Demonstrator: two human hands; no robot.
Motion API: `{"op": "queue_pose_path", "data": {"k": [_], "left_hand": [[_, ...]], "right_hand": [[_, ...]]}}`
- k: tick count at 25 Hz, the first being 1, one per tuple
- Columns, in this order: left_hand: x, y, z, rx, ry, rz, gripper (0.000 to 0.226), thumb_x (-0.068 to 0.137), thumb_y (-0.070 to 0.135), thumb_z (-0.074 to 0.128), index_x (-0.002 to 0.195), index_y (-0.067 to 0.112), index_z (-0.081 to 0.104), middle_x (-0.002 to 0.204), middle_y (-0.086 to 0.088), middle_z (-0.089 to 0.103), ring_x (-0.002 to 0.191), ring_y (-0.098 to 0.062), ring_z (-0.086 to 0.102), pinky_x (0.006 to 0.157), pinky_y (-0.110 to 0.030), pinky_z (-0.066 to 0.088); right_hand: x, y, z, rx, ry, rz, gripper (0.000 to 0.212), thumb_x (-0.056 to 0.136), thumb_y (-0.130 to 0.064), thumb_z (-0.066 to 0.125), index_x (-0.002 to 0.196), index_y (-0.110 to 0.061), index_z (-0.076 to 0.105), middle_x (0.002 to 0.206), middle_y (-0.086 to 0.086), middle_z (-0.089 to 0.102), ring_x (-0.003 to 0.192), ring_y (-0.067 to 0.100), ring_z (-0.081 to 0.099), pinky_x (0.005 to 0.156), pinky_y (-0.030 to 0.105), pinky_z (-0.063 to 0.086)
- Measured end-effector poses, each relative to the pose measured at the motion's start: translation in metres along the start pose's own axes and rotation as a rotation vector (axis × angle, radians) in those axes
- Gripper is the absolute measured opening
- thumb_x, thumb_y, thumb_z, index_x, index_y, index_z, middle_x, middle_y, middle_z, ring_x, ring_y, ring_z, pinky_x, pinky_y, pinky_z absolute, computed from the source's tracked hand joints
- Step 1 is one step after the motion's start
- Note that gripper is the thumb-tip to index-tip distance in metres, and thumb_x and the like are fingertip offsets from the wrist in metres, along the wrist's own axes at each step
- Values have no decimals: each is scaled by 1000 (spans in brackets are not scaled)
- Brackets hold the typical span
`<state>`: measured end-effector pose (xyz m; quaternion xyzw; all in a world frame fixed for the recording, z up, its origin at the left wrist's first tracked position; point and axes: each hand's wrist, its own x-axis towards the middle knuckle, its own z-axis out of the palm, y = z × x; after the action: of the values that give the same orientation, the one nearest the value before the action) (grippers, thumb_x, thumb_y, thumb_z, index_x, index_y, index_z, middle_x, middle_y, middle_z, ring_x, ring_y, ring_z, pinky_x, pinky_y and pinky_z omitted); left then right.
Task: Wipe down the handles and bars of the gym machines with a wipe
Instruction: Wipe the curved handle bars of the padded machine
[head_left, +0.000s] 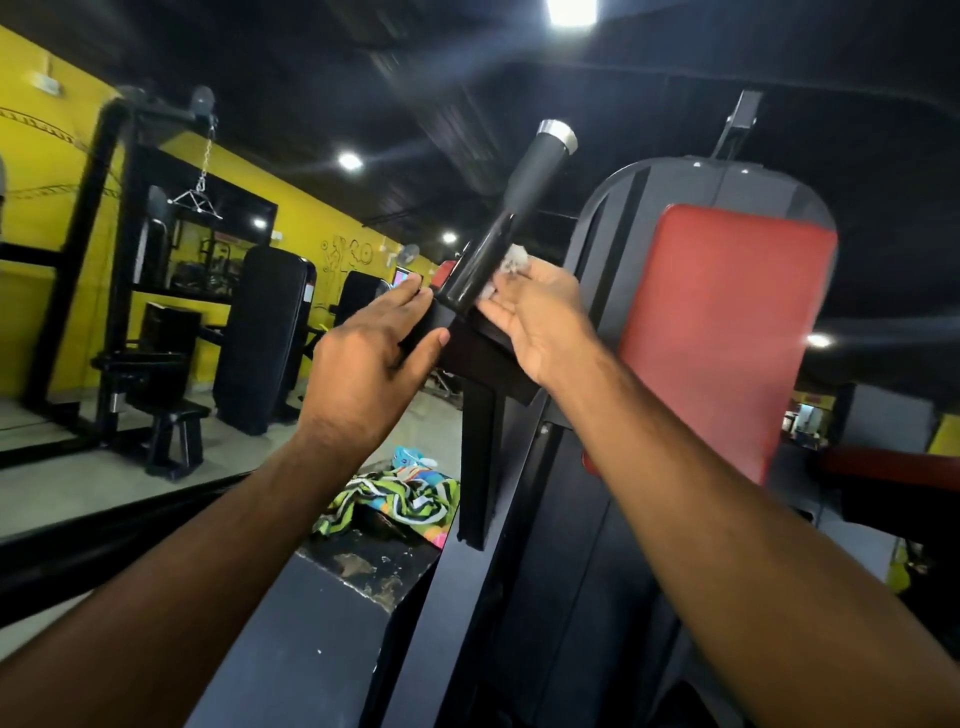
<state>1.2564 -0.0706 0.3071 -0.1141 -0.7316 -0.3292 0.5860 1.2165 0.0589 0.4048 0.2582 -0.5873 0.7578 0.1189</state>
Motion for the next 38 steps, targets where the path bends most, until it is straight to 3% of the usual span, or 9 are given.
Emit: {"op": "queue_pose_path", "data": {"k": [5, 8, 15, 19, 22, 25, 32, 35, 38], "left_hand": [[3, 1, -2, 25, -21, 10, 44, 93, 31, 64, 132, 11, 60, 142, -2, 53, 131, -13, 49, 110, -23, 34], [5, 4, -2, 9, -23, -2, 45, 93, 33, 63, 132, 12, 59, 142, -2, 53, 130, -14, 50, 111, -31, 38], [4, -1, 2, -46, -33, -29, 47, 92, 41, 59, 133, 17, 58, 143, 2, 52, 131, -13, 49, 106, -57, 40], [6, 1, 2, -61, -33, -28, 45, 93, 34, 63, 132, 14, 59, 142, 0, 53, 131, -12, 48, 109, -44, 41], [7, 5, 2, -52, -24, -18, 43, 93, 30, 64, 131, 10, 61, 140, -4, 55, 130, -15, 50, 108, -40, 44], [7, 8, 6, -57, -25, -28, 42, 94, 30, 61, 132, 10, 59, 141, -6, 54, 133, -17, 48, 109, -41, 42], [8, 7, 4, -56, -51, -18, 43, 97, 32, 58, 134, 11, 56, 142, -5, 52, 136, -15, 43, 113, -37, 36], [10, 6, 3, -71, -59, -31, 42, 96, 32, 59, 134, 12, 57, 143, -4, 51, 136, -14, 43, 114, -35, 34], [7, 5, 5, -61, -53, -12, 42, 97, 31, 58, 134, 11, 57, 144, -4, 50, 137, -15, 41, 114, -33, 34]], "right_hand": [[9, 3, 6, 221, 168, -89, 25, 97, 6, 51, 120, 3, 61, 111, 15, 69, 93, 20, 68, 91, 34, 57], [11, 6, 11, 157, 211, -147, 26, 97, 5, 50, 120, 0, 61, 93, 3, 66, 80, 7, 63, 81, 23, 57], [6, -3, 11, 25, 133, -48, 23, 99, 5, 41, 93, -2, 62, 96, 14, 69, 82, 20, 69, 79, 31, 60], [19, -7, 12, 110, 220, -203, 18, 99, 4, 45, 98, 0, 62, 89, 8, 65, 83, 17, 64, 83, 30, 59], [11, 11, 5, -361, 305, -604, 9, 94, -7, 57, 96, -6, 66, 97, 8, 65, 90, 21, 63, 87, 37, 56], [7, 5, -16, -1122, 115, -1085, 14, 95, -13, 56, 95, -3, 66, 110, 12, 57, 100, 23, 54, 89, 24, 43], [25, -43, -25, -1903, -227, -1461, 26, 90, -17, 55, 113, -16, 65, 117, 5, 63, 112, 27, 52, 91, 41, 41], [37, -66, -18, -1949, -62, -1485, 24, 87, -18, 67, 110, -22, 68, 109, -1, 65, 108, 26, 56, 86, 39, 36], [41, -73, -6, -2078, -436, -1387, 25, 84, -11, 70, 109, -13, 69, 110, 7, 64, 105, 29, 57, 86, 43, 50]]}}
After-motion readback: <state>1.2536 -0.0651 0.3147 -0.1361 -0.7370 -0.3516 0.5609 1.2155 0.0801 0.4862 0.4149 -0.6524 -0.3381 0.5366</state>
